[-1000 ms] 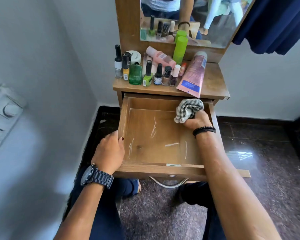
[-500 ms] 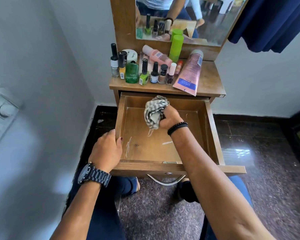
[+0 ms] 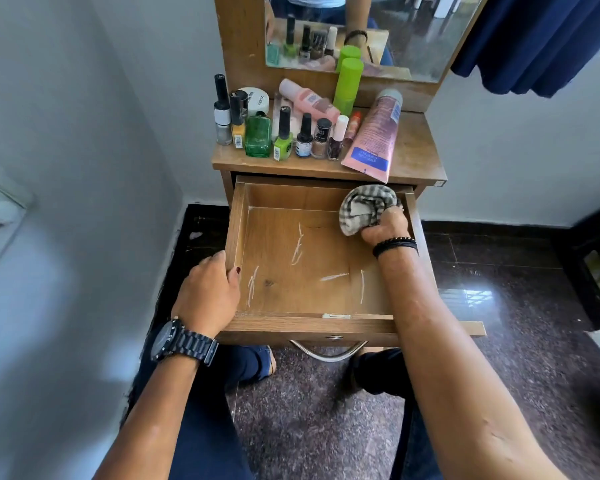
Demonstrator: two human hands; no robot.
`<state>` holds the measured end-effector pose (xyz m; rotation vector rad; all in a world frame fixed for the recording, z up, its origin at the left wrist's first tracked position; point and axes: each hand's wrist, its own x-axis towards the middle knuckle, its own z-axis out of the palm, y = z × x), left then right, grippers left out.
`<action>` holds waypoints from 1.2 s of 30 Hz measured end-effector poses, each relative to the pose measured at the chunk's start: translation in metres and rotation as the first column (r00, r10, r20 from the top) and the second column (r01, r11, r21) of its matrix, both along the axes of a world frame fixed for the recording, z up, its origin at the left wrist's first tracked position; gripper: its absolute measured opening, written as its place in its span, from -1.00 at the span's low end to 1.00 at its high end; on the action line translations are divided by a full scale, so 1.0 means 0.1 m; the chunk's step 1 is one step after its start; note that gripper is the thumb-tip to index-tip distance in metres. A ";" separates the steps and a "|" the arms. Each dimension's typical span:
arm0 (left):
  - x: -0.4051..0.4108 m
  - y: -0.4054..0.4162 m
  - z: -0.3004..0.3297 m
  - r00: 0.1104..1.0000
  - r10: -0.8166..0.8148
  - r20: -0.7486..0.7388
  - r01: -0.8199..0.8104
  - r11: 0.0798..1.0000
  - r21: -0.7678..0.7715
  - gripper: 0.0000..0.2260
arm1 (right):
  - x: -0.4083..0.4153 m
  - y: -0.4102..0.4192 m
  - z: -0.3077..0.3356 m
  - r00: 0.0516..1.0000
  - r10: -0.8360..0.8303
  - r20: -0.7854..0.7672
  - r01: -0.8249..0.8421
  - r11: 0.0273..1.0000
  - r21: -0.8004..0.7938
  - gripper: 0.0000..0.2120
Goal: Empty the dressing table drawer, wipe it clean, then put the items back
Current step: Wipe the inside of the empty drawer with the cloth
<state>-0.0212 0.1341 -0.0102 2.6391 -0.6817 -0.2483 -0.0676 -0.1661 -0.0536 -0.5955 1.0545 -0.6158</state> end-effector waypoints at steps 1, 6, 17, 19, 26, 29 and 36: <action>-0.01 0.00 0.01 1.000 0.003 0.001 -0.003 1.000 0.000 -0.73 | 0.09 0.03 0.02 0.997 -0.068 -0.044 0.072 0.992 0.100 -0.69; -0.02 -0.01 0.03 1.000 0.013 -0.004 -0.013 1.000 0.014 -0.68 | 0.44 0.09 -0.18 0.987 -0.020 -0.162 0.053 0.978 0.200 -0.58; -0.05 -0.03 0.02 0.997 0.007 0.072 -0.008 1.000 0.018 -0.70 | 0.19 0.62 0.30 0.769 0.639 0.033 -0.634 0.754 0.173 -0.65; -0.07 -0.06 0.04 0.988 -0.041 0.151 0.042 0.999 -0.007 -0.63 | -0.11 0.43 0.47 0.627 0.764 -0.152 -0.763 0.642 0.076 -0.79; -0.33 -0.36 0.15 0.951 -0.265 0.160 0.281 0.956 -0.087 -0.65 | -0.83 -0.06 1.55 0.078 0.169 -0.982 -0.978 -0.176 -0.108 -0.69; -0.43 -0.47 0.14 0.913 -0.404 0.059 0.407 0.912 -0.048 -0.71 | -0.87 -0.28 1.55 0.049 -0.224 -0.973 -0.918 -0.394 0.045 -0.58; -0.40 -0.42 0.04 0.910 -0.413 -0.011 0.414 0.910 0.011 -0.69 | -0.69 -0.37 1.20 0.039 -0.582 -0.813 -0.715 -0.585 0.384 -0.53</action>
